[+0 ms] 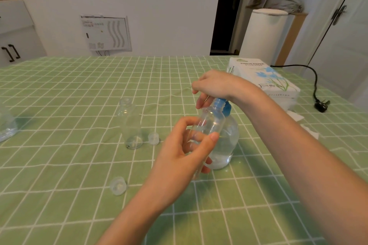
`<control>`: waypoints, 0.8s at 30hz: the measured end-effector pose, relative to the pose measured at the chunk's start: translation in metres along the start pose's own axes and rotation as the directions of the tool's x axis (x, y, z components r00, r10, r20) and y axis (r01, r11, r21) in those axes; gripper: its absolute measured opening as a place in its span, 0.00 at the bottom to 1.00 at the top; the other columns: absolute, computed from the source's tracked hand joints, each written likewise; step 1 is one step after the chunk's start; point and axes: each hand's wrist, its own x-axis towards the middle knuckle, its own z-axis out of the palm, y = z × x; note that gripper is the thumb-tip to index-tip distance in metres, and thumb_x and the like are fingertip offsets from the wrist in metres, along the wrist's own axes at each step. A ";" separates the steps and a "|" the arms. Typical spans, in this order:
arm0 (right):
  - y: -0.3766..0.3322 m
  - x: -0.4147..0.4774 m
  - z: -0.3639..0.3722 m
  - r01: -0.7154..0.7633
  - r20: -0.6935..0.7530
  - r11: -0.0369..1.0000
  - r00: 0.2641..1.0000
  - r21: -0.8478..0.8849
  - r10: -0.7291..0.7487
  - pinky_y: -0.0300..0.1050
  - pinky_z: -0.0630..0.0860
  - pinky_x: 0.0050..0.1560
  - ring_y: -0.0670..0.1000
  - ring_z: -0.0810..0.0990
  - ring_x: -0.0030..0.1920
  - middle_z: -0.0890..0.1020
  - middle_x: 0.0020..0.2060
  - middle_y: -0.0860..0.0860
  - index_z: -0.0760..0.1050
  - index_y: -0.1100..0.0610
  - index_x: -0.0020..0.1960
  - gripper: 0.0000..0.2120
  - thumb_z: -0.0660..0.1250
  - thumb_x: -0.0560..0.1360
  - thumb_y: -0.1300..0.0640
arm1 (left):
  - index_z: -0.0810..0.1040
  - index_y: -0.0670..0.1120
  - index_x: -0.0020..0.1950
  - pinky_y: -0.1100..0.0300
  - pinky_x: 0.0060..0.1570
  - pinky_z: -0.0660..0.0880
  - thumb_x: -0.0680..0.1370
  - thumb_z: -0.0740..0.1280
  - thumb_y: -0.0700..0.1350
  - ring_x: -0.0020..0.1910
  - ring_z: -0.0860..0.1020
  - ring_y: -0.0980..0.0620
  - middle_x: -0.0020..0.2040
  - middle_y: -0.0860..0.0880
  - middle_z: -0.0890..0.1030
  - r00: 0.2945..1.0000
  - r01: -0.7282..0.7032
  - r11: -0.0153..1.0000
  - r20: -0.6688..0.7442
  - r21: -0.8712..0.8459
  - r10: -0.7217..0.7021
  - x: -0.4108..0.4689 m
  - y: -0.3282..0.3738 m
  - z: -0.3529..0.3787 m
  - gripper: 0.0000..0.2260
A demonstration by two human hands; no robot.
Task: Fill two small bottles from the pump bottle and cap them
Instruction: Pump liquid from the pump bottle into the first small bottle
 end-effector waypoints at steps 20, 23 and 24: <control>0.001 -0.009 -0.015 -0.011 -0.005 0.996 1.000 0.086 0.012 0.52 0.76 0.55 0.56 0.80 0.52 0.84 0.47 0.54 0.79 0.55 0.50 0.19 0.53 0.79 0.45 | 0.76 0.53 0.52 0.66 0.30 0.75 0.65 0.69 0.55 0.30 0.78 0.54 0.42 0.44 0.81 1.000 -0.014 0.999 -0.025 -0.038 0.013 0.003 0.006 0.003 0.17; 0.002 -0.009 -0.012 -0.039 0.006 0.996 0.999 0.075 0.038 0.47 0.73 0.45 0.56 0.79 0.54 0.82 0.52 0.55 0.79 0.54 0.48 0.19 0.53 0.79 0.46 | 0.75 0.52 0.52 0.67 0.29 0.74 0.65 0.68 0.55 0.30 0.78 0.54 0.42 0.44 0.81 1.000 -0.013 0.999 -0.024 -0.030 0.012 0.003 0.006 0.002 0.18; 0.002 -0.008 -0.011 -0.041 0.009 0.997 0.999 0.063 0.041 0.46 0.72 0.43 0.56 0.79 0.54 0.81 0.53 0.55 0.79 0.53 0.48 0.18 0.53 0.79 0.46 | 0.75 0.52 0.52 0.67 0.29 0.74 0.65 0.68 0.55 0.30 0.78 0.55 0.42 0.44 0.81 1.000 -0.014 1.000 -0.020 -0.027 0.013 0.003 0.006 0.002 0.18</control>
